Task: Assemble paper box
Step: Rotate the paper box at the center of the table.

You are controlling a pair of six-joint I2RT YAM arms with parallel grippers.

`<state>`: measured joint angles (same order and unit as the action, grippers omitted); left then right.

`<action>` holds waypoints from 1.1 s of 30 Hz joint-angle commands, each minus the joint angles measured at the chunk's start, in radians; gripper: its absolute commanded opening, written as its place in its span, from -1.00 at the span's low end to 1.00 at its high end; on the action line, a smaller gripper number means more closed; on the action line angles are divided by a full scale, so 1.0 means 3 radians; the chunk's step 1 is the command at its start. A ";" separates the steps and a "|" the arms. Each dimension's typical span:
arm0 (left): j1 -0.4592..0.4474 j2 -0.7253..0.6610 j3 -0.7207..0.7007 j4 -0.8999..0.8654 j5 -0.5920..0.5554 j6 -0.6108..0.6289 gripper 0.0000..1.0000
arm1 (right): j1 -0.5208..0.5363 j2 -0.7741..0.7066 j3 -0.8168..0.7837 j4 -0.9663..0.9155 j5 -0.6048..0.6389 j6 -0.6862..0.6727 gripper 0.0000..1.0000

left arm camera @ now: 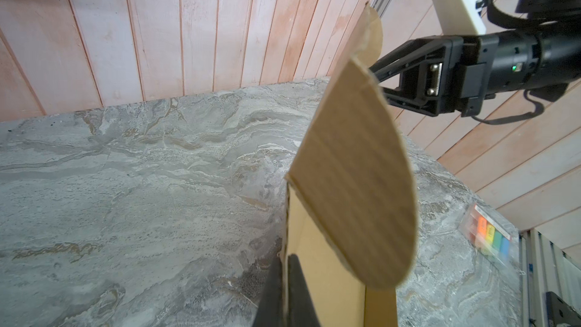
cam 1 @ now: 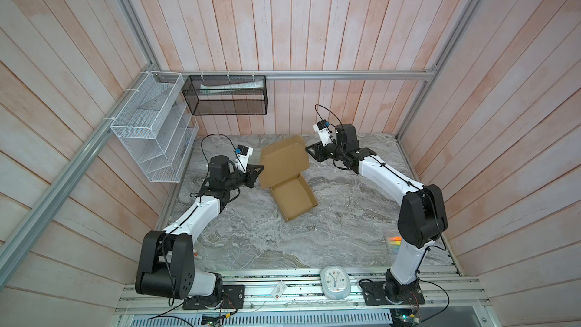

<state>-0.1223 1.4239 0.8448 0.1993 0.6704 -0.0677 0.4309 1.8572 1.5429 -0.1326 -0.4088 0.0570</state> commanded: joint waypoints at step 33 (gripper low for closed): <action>-0.0115 0.0224 0.0359 -0.0132 -0.0175 0.0068 -1.00 | 0.0118 -0.0160 -0.0263 0.0102 0.0063 -0.0004 -0.98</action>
<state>-0.1539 1.4830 0.9199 0.1558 0.6315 -0.0517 0.4603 1.8496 1.4876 -0.1272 -0.4416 0.0311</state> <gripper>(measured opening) 0.056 0.051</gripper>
